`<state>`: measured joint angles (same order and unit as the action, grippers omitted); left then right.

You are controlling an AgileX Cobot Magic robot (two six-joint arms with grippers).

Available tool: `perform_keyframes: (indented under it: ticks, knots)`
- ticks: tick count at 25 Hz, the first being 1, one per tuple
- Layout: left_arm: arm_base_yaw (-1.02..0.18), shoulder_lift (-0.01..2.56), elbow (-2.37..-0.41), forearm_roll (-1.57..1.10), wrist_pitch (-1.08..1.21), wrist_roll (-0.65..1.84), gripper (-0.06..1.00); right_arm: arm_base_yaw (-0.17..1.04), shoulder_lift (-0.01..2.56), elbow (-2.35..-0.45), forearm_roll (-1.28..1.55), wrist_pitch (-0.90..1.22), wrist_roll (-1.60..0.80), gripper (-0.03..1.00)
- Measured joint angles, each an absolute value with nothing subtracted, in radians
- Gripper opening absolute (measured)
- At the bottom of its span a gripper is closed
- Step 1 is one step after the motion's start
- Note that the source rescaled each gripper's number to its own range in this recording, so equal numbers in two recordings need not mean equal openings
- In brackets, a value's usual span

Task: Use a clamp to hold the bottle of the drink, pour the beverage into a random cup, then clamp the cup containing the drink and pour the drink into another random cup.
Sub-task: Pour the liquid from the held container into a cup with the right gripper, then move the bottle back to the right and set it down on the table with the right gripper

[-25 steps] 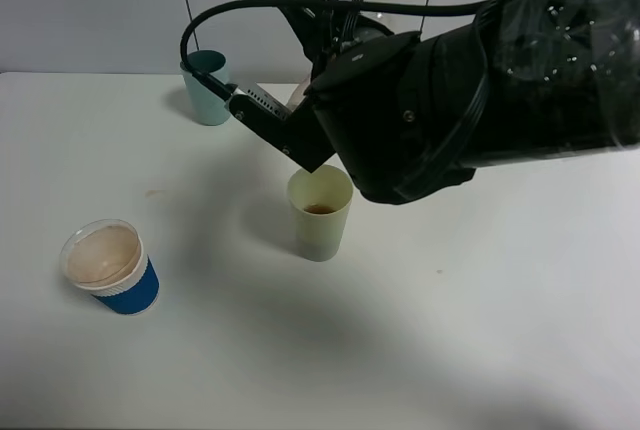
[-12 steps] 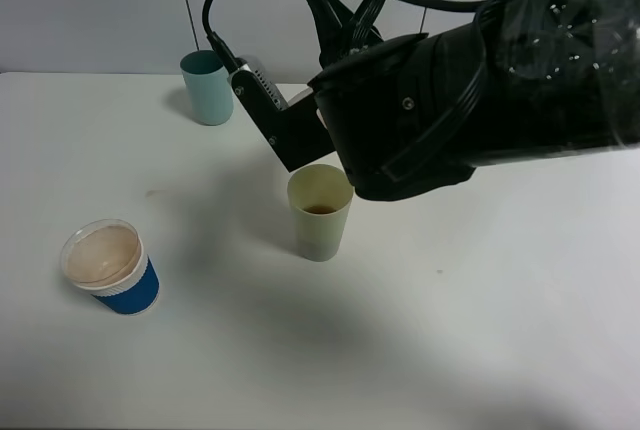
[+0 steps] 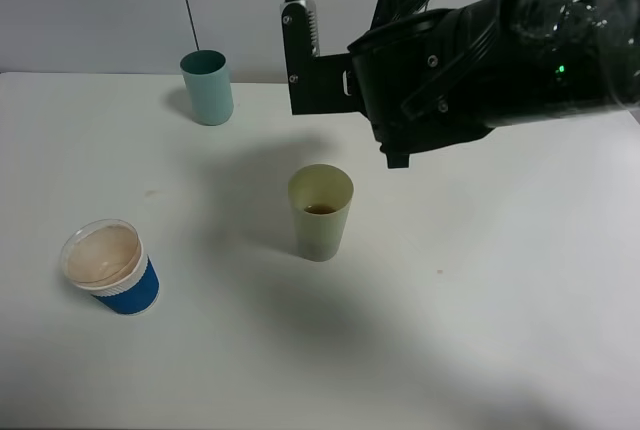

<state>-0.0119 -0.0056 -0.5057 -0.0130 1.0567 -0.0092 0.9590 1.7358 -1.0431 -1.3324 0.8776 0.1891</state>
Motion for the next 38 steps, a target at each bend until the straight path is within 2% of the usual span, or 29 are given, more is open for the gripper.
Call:
perform_keyframes:
  ticks: [11,25,38]
  knots:
    - [-0.012,-0.006,-0.506,-0.013,1.057,-0.009,0.87,0.834,1.736,-1.043,-1.230,0.715,0.402,0.00]
    - [-0.012,-0.006,-0.506,-0.013,1.057,-0.009,0.87,0.628,1.736,-1.043,-0.975,0.460,0.404,0.00]
    - [-0.012,-0.006,-0.506,-0.013,1.057,-0.009,0.87,0.479,1.736,-1.043,-0.830,0.338,0.327,0.00]
